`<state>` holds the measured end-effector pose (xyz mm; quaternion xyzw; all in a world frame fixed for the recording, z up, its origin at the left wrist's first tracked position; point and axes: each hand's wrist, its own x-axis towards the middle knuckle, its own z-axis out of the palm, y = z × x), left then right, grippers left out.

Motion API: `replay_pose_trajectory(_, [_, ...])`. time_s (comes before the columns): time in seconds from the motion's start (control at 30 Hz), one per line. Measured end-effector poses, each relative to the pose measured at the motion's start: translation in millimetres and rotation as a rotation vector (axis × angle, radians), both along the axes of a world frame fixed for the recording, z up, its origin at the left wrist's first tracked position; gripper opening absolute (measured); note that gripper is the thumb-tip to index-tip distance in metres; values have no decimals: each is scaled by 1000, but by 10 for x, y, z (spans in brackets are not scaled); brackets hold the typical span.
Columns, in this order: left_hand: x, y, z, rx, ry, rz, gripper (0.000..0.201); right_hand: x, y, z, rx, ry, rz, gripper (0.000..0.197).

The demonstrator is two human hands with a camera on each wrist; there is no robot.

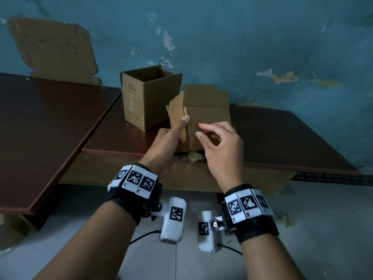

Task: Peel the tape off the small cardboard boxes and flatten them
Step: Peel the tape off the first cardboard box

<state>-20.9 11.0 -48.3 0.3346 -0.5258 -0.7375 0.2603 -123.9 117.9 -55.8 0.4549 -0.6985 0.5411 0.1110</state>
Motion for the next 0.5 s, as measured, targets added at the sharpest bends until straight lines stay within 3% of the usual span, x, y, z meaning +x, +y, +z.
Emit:
replay_pose_trajectory(0.03, [-10, 11, 14, 3, -7, 2, 97, 4, -10, -8, -16, 50, -34, 12])
replay_pose_trajectory(0.13, [-13, 53, 48, -15, -42, 26, 73, -1, -21, -12, -24, 156, -86, 4])
replay_pose_trajectory(0.5, [-9, 85, 50, -59, -48, 13, 87, -43, -48, -80, 122, 352, -143, 4])
